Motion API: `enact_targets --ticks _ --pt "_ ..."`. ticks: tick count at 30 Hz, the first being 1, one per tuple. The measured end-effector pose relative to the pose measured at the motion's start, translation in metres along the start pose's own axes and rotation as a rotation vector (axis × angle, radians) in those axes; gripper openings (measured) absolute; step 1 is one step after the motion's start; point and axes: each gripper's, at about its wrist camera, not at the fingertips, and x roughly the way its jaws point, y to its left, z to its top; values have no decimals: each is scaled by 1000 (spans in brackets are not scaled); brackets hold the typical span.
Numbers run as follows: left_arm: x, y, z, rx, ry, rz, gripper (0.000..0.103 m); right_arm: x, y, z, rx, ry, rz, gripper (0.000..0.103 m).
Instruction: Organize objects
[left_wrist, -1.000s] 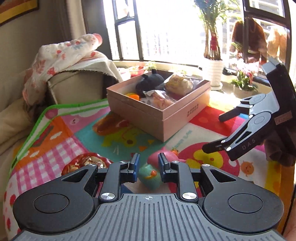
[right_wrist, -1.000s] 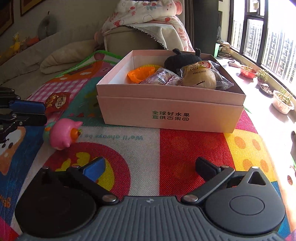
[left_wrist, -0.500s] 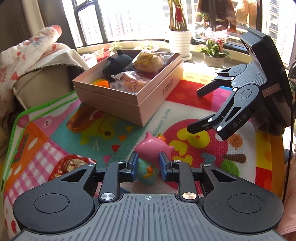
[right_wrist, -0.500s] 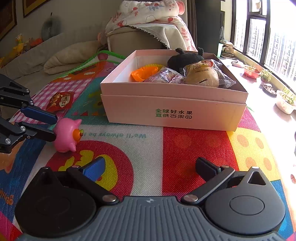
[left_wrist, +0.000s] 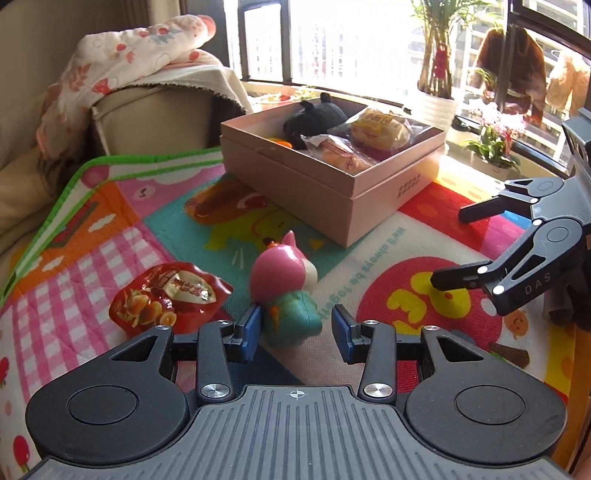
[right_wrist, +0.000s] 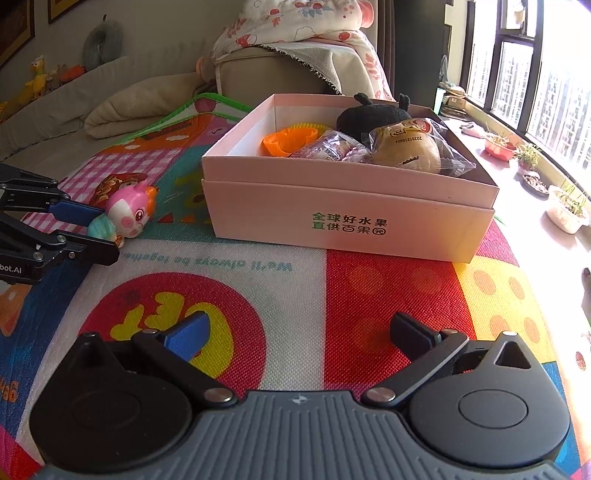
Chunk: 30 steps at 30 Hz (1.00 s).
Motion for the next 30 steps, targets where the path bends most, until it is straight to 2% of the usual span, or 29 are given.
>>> enact_targets --ticks 7,10,15,19,20,21,23,25,30 --pt "7 18 5 -263 -79 4 43 0 0 0 1 2 -1 103" --pt "13 18 15 -320 -107 30 44 0 0 -1 0 2 -2 103" --pt "30 9 30 -303 -133 140 44 0 1 -1 -1 -1 -4 103" --pt "34 3 36 -281 -210 204 44 0 1 -1 -4 -4 -5 103" --pt "35 2 36 -273 -216 218 38 0 1 -1 -4 -5 -5 103" --pt "35 2 36 -270 -223 230 23 0 1 -1 -3 -6 -4 103" --pt "32 4 33 -278 -229 212 13 0 1 -1 -3 -6 -5 103" --pt "25 7 27 -297 -235 168 13 0 1 -1 -3 -6 -4 103" --pt "3 1 9 -277 -219 162 13 0 1 -1 -3 -6 -4 103"
